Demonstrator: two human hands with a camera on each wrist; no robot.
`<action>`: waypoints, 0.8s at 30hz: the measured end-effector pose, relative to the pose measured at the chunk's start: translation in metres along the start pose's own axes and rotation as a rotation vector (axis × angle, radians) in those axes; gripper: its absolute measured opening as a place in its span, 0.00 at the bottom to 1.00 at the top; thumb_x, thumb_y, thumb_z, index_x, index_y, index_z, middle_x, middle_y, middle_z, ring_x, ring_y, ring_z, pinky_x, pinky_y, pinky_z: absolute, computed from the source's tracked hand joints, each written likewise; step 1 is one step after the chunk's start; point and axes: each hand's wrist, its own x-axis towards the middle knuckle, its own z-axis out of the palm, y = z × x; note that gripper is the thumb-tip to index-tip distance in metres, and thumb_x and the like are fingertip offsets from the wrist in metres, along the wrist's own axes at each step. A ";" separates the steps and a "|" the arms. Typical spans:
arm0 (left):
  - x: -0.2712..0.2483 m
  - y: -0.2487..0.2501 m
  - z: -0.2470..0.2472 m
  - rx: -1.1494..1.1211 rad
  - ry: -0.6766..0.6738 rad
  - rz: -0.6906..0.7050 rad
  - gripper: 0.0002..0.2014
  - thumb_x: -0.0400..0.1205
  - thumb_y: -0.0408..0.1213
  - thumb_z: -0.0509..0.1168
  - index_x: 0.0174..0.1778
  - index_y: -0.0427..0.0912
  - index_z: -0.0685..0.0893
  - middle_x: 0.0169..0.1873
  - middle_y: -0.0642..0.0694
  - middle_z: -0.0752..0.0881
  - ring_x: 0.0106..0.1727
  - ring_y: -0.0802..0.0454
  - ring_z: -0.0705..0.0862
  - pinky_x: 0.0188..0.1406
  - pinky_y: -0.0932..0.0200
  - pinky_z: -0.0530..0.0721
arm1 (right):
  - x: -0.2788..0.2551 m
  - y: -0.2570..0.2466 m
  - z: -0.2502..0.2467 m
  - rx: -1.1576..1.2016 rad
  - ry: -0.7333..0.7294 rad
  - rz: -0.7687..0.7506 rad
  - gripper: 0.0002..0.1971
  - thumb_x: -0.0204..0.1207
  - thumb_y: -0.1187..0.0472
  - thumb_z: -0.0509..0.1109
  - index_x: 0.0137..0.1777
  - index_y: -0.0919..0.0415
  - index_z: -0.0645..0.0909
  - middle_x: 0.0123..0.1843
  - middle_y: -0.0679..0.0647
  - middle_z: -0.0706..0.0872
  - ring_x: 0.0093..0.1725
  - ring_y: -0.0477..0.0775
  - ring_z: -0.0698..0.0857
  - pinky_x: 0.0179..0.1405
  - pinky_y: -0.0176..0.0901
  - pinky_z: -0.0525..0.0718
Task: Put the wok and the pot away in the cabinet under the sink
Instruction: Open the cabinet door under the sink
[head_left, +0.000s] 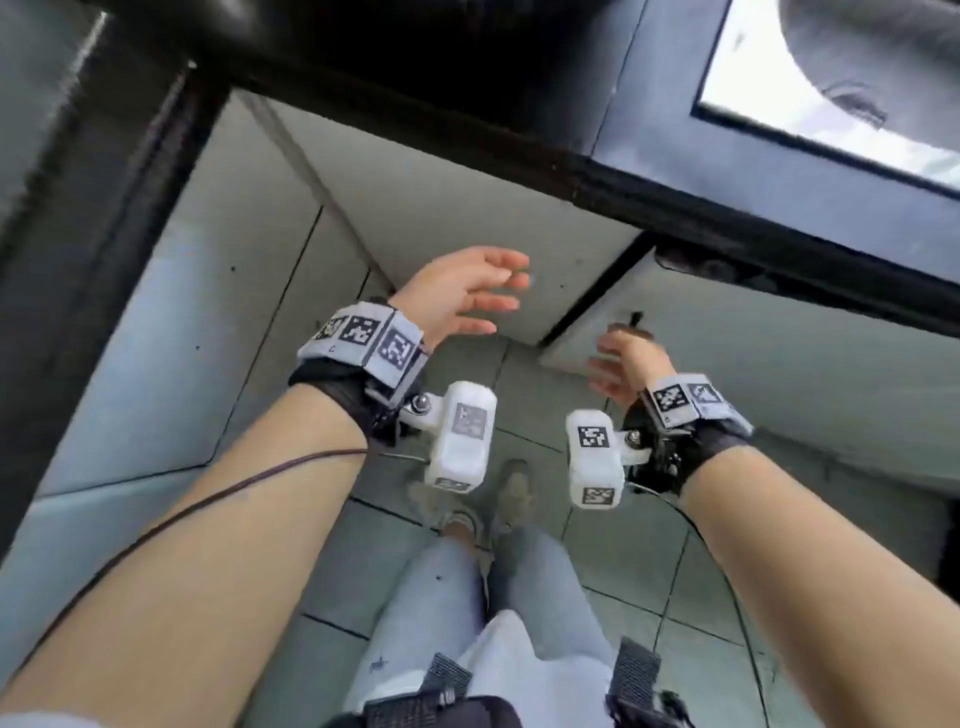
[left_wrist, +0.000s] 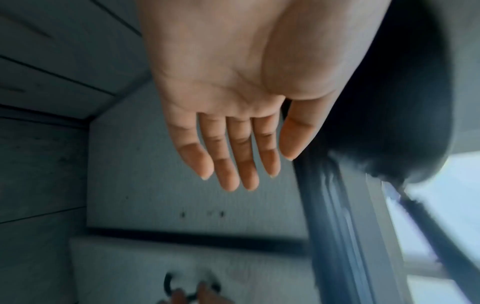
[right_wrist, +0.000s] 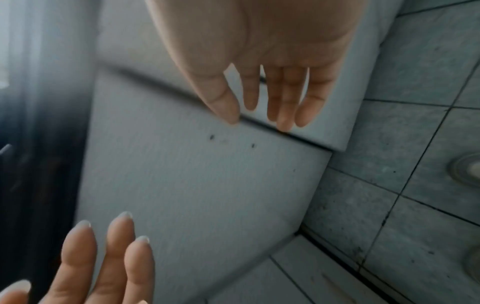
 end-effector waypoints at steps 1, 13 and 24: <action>0.009 0.006 0.015 0.009 -0.014 -0.003 0.12 0.84 0.34 0.55 0.56 0.52 0.79 0.52 0.53 0.85 0.49 0.57 0.82 0.43 0.62 0.77 | 0.007 -0.002 -0.009 0.014 0.036 -0.018 0.05 0.78 0.67 0.60 0.45 0.56 0.74 0.35 0.52 0.76 0.33 0.48 0.77 0.34 0.41 0.74; 0.051 0.028 0.117 0.244 -0.025 0.004 0.13 0.66 0.31 0.69 0.47 0.35 0.80 0.46 0.41 0.78 0.54 0.49 0.77 0.57 0.50 0.84 | 0.026 -0.004 -0.028 -0.333 -0.060 -0.032 0.04 0.79 0.65 0.60 0.49 0.57 0.75 0.57 0.59 0.76 0.56 0.57 0.75 0.58 0.55 0.78; -0.046 -0.062 0.138 0.355 -0.336 -0.118 0.17 0.75 0.20 0.50 0.43 0.43 0.79 0.59 0.55 0.82 0.59 0.57 0.79 0.48 0.59 0.84 | -0.073 0.109 -0.087 0.523 0.094 0.009 0.14 0.78 0.49 0.61 0.50 0.60 0.80 0.49 0.56 0.84 0.53 0.60 0.84 0.42 0.49 0.85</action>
